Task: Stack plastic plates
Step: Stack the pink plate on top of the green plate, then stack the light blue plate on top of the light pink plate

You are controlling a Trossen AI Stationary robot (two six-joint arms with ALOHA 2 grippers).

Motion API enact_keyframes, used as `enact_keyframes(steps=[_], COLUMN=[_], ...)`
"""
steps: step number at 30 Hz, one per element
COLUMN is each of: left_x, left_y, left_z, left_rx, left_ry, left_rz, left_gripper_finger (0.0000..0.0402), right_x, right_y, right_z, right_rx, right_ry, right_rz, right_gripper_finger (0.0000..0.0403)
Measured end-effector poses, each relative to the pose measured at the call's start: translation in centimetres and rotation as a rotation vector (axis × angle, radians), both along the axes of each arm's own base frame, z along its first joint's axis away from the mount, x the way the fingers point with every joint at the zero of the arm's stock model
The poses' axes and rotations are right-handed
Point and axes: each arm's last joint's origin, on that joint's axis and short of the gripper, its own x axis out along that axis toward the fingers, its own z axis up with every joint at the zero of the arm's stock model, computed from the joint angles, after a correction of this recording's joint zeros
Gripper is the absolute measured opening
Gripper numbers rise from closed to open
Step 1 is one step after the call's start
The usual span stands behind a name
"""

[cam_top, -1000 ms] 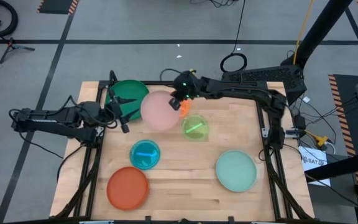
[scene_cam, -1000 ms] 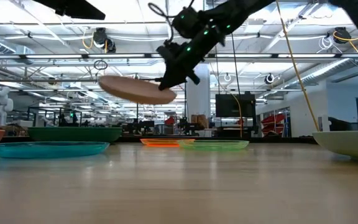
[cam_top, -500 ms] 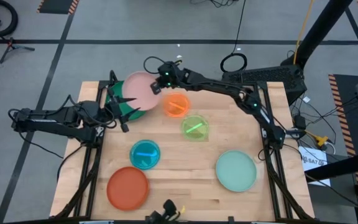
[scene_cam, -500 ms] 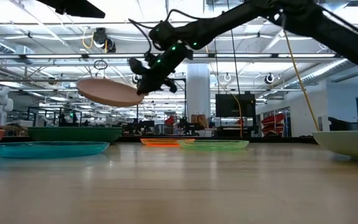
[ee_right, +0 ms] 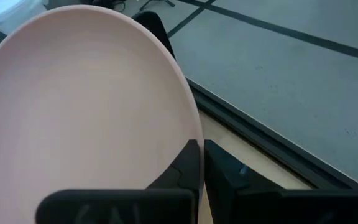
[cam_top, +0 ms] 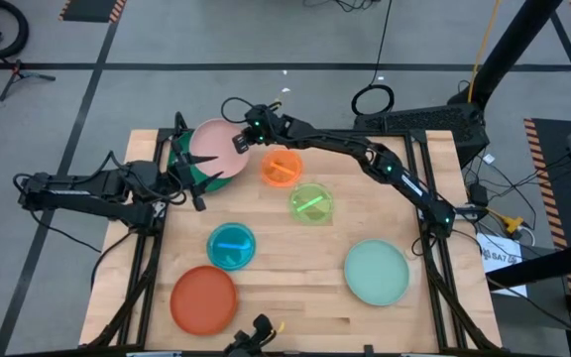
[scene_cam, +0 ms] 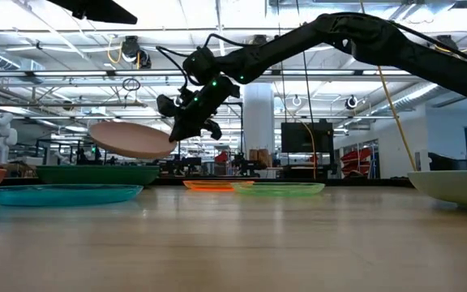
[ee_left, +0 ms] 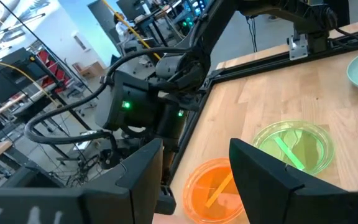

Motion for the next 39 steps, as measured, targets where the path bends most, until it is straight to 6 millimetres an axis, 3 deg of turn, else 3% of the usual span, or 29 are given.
enact_keyframes(steps=[14, 23, 27, 34, 39], left_x=[0.0, 0.0, 0.0, -0.1, -0.1], left_y=[0.0, 0.0, 0.0, 0.0, 0.0], left_z=[0.0, -0.1, -0.2, -0.3, -0.6], left_rx=[-0.007, -0.017, -0.028, -0.05, -0.068], left_ry=[-0.003, -0.002, 0.007, 0.012, 0.024], left_rz=[0.001, 0.003, 0.006, 0.01, 0.015], left_gripper_finger=[0.0193, 0.0193, 0.0193, 0.0193, 0.0193], right_x=[0.1, 0.4, 0.2, -1.5, -3.1], right_y=[0.1, 0.8, 1.3, 3.3, 6.4], right_z=[0.0, 0.0, 0.7, 3.3, 5.1], right_rx=[0.04, 0.031, 0.041, 0.092, 0.126], right_ry=[-0.03, -0.019, 0.004, 0.126, 0.293], right_rz=[-0.026, 0.0, 0.109, 0.253, 0.362], right_gripper_finger=[0.0058, 0.0063, 0.0063, 0.0063, 0.0063])
